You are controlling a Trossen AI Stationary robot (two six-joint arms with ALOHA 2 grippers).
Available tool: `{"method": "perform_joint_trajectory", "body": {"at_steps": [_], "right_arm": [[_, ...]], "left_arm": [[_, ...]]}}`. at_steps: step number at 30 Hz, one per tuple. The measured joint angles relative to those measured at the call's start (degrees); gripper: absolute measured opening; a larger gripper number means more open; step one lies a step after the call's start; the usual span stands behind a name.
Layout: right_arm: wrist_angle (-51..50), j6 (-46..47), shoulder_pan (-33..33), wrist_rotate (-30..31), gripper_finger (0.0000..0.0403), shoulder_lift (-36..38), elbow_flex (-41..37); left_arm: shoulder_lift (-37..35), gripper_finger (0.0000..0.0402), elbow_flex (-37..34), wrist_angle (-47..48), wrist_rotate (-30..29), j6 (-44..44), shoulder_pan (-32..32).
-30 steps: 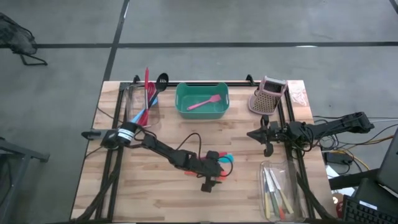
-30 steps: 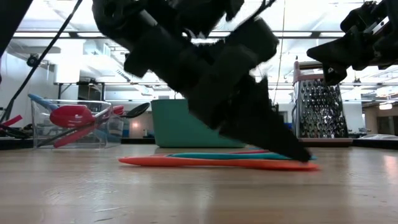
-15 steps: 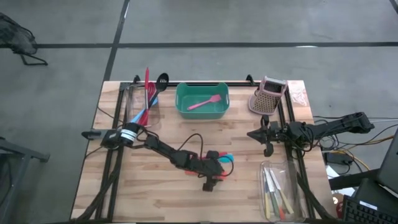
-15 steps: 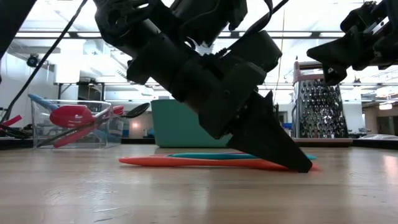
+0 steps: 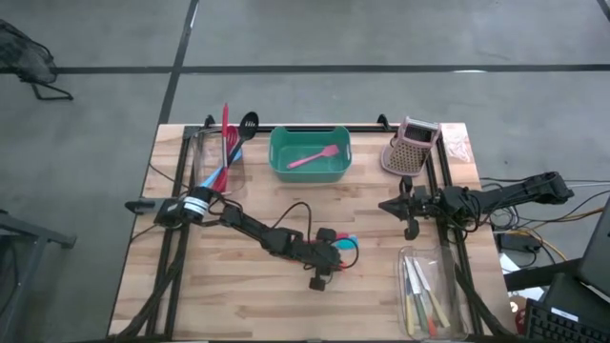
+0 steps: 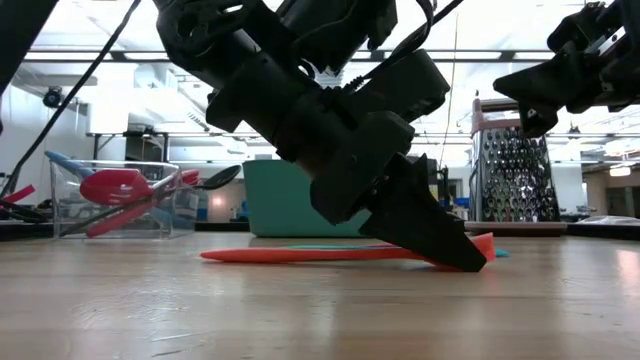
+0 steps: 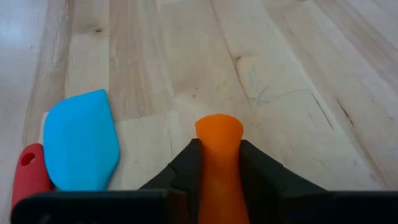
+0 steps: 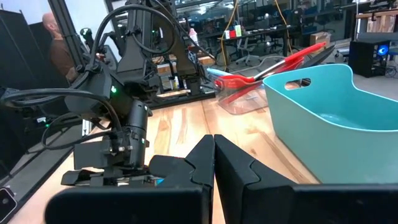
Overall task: Pick & Place Kitchen Items
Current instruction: Put the orange spatula into the green bin
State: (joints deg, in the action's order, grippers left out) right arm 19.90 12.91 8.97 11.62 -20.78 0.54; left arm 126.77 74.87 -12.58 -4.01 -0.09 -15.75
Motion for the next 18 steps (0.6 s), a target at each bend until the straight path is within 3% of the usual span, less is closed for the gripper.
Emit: {"method": "perform_joint_trajectory", "body": {"at_steps": [5, 18], "right_arm": [[0.0, 0.0, 0.0, 0.0, 0.0009, 0.0, 0.0], [0.0, 0.0, 0.0, 0.0, 0.0009, 0.0, 0.0]], "left_arm": [[-3.1, 0.0084, -0.3, 1.2, 0.8, 1.1, -0.8], [-18.6, 0.0083, -0.5, 17.6, 0.3, 7.6, 1.3]]}}
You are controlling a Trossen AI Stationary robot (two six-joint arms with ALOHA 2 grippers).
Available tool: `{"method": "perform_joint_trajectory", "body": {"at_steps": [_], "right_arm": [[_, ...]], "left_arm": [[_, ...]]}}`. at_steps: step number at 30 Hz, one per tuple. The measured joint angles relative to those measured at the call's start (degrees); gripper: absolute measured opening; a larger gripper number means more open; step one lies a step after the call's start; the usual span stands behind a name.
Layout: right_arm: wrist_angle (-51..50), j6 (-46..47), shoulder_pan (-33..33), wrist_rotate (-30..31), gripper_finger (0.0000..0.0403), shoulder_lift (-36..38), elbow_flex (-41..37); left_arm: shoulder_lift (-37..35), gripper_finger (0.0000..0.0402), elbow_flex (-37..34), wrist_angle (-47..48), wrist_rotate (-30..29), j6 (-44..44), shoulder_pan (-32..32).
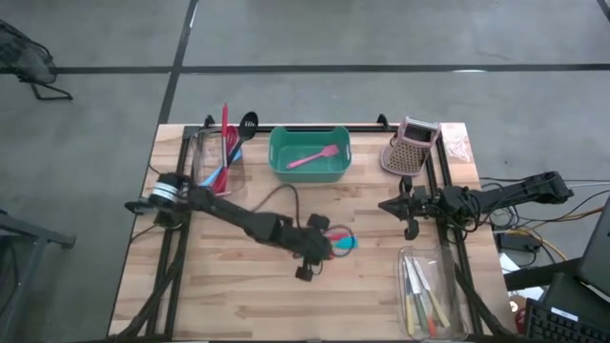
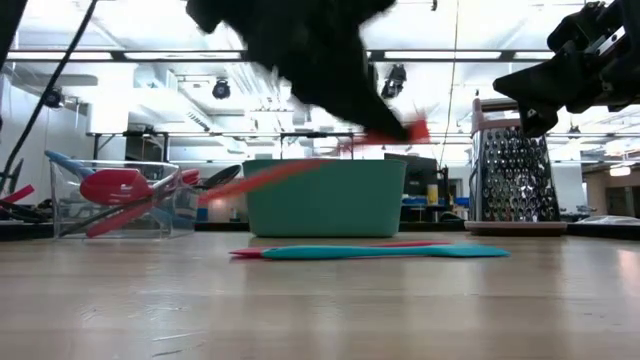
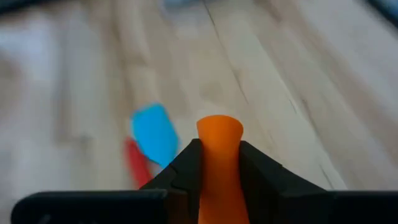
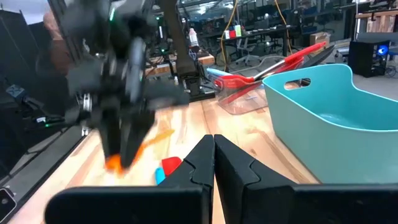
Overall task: Pick & Place Kitchen Items
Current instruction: Put the orange spatula into the green bin
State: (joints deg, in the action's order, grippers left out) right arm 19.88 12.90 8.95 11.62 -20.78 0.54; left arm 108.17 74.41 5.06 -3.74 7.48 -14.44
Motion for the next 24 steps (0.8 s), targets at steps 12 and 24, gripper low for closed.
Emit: {"method": "perform_joint_trajectory", "body": {"at_steps": [12, 24], "right_arm": [[0.0, 0.0, 0.0, 0.0, 0.0009, 0.0, 0.0], [0.0, 0.0, 0.0, 0.0, 0.0009, 0.0, 0.0]], "left_arm": [[-17.3, 0.0083, 0.3, -1.1, 1.8, 3.4, 17.5], [-13.8, 0.0083, 0.3, -4.7, 4.8, 0.1, 38.1]]}}
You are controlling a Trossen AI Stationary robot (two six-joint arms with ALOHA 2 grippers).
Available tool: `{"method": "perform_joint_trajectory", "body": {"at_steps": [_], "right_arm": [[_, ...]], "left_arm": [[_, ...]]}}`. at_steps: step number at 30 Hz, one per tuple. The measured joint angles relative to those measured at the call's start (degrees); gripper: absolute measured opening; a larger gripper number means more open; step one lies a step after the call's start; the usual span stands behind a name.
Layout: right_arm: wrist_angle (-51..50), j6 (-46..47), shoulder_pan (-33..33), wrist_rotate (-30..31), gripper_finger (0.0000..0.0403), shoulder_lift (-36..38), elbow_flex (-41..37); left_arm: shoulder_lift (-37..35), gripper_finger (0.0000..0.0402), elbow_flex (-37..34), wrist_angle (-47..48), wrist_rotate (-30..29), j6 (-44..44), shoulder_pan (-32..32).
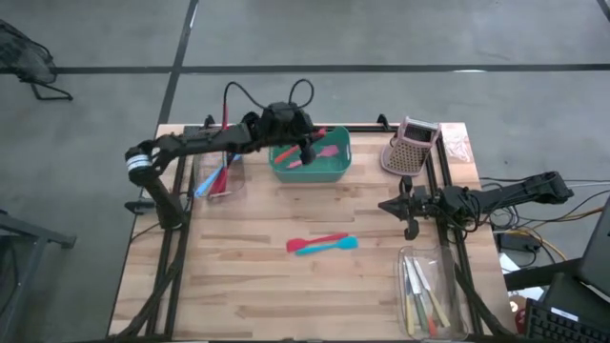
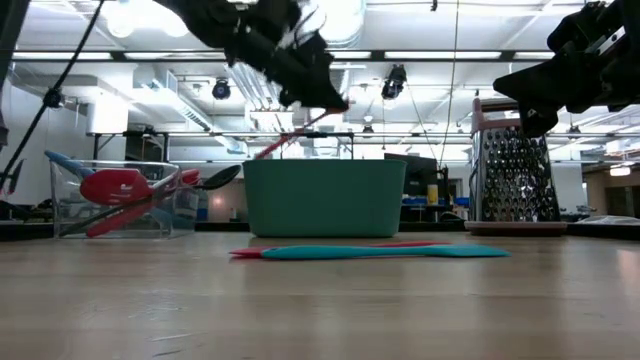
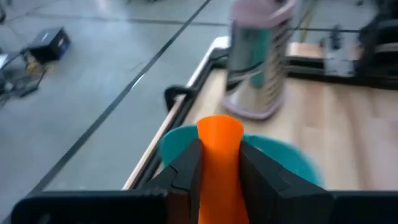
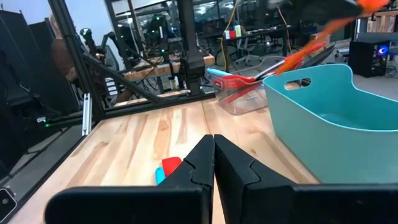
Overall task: Pick & Place Kitchen Items
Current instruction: Put the orange spatula into the green bin, then put the blue spatula into the green bin
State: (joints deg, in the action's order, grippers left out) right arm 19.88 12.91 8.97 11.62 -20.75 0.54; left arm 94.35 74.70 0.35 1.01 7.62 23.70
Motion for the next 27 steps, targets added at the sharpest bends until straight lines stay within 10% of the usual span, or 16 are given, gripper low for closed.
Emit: {"method": "perform_joint_trajectory", "body": {"at_steps": [13, 27], "right_arm": [[0.0, 0.0, 0.0, 0.0, 0.0009, 0.0, 0.0], [0.0, 0.0, 0.0, 0.0, 0.0009, 0.0, 0.0]], "left_arm": [[8.3, 0.0101, 0.0, -4.3, 1.6, -8.2, 1.1], [4.9, 0.0219, 0.0, -0.7, 2.3, -15.5, -2.0]]}}
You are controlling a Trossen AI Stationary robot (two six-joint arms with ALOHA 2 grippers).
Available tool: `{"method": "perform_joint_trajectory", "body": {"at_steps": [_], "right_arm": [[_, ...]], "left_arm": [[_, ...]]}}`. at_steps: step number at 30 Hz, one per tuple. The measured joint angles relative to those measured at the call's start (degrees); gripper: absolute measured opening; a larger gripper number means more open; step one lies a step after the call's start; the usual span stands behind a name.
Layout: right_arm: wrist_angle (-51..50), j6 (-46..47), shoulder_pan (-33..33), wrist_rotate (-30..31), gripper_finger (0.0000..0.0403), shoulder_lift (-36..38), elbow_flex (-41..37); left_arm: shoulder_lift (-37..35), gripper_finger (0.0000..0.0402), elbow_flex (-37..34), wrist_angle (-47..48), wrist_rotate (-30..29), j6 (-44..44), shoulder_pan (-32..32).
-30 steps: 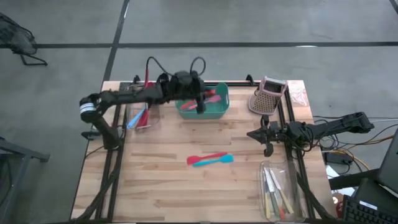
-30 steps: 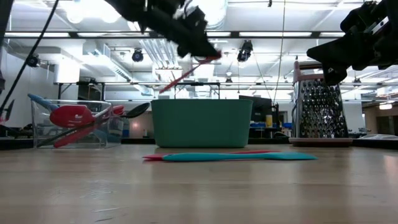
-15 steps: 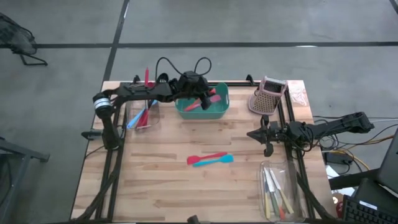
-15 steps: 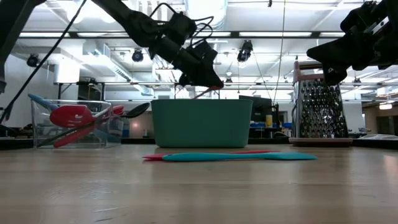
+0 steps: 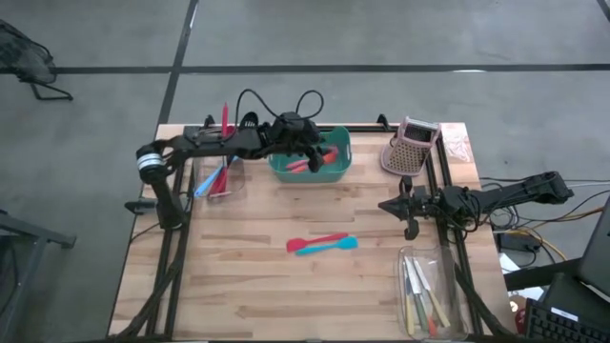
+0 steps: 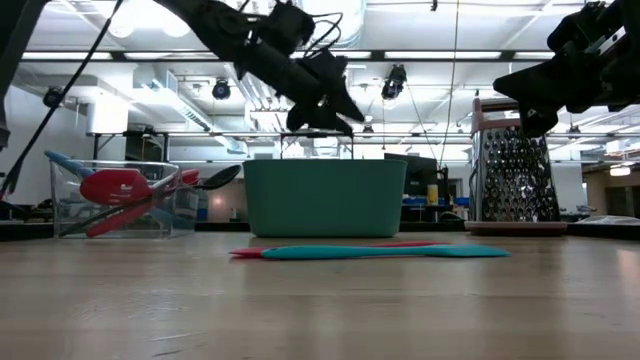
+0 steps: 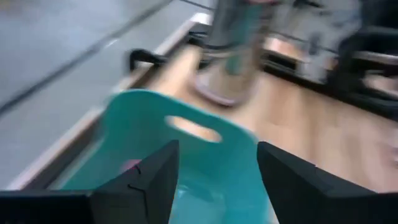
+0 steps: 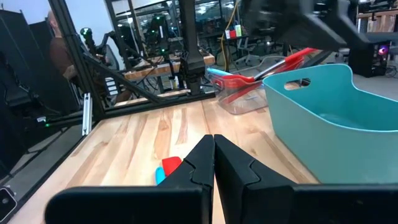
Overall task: Pick & Place Kitchen Items
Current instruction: Put the blue spatula into the green bin
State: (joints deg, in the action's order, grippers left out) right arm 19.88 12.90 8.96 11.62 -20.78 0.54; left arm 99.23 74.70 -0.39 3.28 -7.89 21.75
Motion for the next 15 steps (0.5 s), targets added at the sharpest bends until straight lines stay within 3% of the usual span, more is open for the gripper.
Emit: {"method": "perform_joint_trajectory", "body": {"at_steps": [4, 6, 10, 15], "right_arm": [[0.0, 0.0, 0.0, 0.0, 0.0009, 0.0, 0.0], [0.0, 0.0, 0.0, 0.0, 0.0009, 0.0, 0.0], [0.0, 0.0, 0.0, 0.0, 0.0009, 0.0, 0.0], [0.0, 0.0, 0.0, 0.0, 0.0009, 0.0, 0.0]], "left_arm": [[-1.4, 0.0223, 0.0, -0.4, 11.6, -1.3, -3.2], [-1.6, 0.0222, 0.0, -0.1, 14.4, -1.2, -6.4], [-0.2, 0.0222, -0.2, 0.6, 10.3, 2.1, -15.0], [2.2, 0.0222, -0.4, -1.1, 0.5, 8.0, -26.4]]}}
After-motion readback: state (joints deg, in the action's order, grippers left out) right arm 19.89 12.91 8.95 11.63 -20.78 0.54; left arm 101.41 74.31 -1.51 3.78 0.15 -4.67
